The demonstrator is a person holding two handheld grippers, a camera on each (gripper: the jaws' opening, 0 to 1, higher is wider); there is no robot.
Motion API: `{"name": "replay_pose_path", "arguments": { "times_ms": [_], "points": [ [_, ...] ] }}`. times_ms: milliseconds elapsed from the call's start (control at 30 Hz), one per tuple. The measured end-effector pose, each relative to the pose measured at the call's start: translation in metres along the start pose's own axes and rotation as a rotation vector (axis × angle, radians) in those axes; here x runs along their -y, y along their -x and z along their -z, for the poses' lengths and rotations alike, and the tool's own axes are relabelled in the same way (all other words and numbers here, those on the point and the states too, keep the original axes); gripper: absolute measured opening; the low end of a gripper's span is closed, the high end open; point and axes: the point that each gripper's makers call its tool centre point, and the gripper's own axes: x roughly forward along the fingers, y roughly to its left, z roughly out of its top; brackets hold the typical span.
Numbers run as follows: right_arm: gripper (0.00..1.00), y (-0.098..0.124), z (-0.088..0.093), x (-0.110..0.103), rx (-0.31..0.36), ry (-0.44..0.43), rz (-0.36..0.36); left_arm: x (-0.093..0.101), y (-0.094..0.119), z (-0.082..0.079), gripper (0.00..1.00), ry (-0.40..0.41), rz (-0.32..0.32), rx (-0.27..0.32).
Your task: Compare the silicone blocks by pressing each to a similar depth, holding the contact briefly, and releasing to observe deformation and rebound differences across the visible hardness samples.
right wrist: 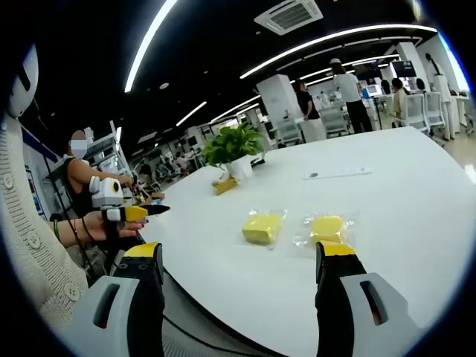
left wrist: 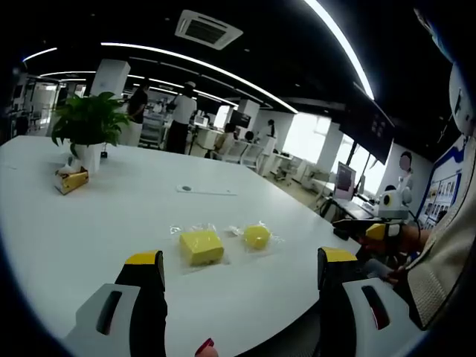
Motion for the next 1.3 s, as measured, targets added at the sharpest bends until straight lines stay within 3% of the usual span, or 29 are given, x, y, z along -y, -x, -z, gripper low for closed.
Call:
{"name": "replay_pose_path", "arguments": {
  "times_ms": [500,767,967,1300],
  "points": [
    [0.79,-0.001,0.004,0.001,-0.006,-0.012,0.002,0.002,0.001,0.006,0.83,0.021,0.008,-0.01],
    [0.79,-0.004,0.005,0.003,-0.015,-0.021,0.006,0.002,-0.006,0.01,0.8,0.105,0.044,-0.04],
    [0.79,-0.007,0.003,0.01,-0.022,-0.025,0.015,-0.004,-0.019,-0.007,0.8,0.206,0.079,0.016],
    [0.79,-0.013,0.001,0.022,-0.036,-0.042,0.034,-0.022,-0.051,-0.019,0.78,0.286,0.109,0.016]
  ]
}}
